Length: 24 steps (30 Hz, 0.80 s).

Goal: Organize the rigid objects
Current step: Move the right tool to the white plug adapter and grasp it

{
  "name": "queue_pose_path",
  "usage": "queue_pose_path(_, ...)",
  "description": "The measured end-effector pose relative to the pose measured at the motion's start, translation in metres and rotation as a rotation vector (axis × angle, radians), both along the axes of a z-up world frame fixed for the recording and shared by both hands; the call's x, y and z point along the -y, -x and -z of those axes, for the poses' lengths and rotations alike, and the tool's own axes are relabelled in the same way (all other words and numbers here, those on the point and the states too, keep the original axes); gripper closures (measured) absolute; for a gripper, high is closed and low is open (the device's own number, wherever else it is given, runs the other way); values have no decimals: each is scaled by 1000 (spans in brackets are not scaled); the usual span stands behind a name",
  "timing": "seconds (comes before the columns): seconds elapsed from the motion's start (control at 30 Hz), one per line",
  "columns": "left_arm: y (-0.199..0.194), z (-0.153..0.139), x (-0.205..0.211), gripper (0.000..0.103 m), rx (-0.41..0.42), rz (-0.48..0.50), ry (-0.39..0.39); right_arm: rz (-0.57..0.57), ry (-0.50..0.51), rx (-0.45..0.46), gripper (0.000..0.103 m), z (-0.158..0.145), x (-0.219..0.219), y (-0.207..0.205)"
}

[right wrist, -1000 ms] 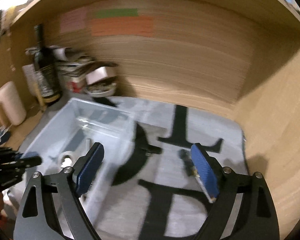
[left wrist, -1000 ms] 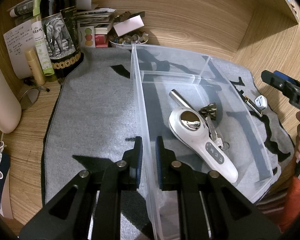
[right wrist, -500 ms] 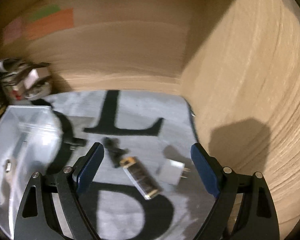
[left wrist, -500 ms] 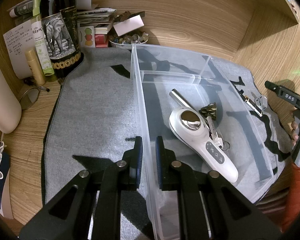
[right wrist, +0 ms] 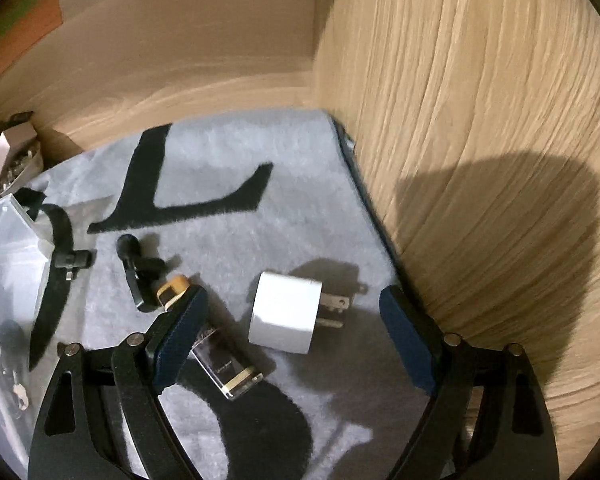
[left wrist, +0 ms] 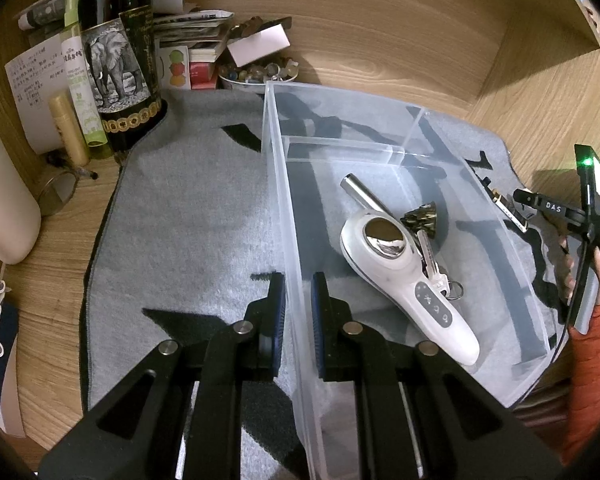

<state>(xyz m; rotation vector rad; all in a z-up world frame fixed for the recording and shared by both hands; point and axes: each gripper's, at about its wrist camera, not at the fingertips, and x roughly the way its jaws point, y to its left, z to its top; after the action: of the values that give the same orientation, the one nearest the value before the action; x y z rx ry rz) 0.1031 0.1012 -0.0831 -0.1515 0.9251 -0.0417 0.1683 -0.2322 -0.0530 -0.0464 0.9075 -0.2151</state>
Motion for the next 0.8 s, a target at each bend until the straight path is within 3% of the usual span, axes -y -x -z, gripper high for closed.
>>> queue_pose_path(0.07, 0, 0, 0, 92, 0, 0, 0, -2, -17, -13, 32, 3, 2, -2)
queue_pose_path(0.13, 0, 0, 0, 92, 0, 0, -1, -9, -32, -33, 53, 6, 3, -3)
queue_pose_path(0.2, 0, 0, 0, 92, 0, 1, 0, -18, -39, -43, 59, 9, 2, -4)
queue_pose_path(0.8, 0, 0, 0, 92, -1, 0, 1, -135, 25, 87, 60, -29, -39, 15)
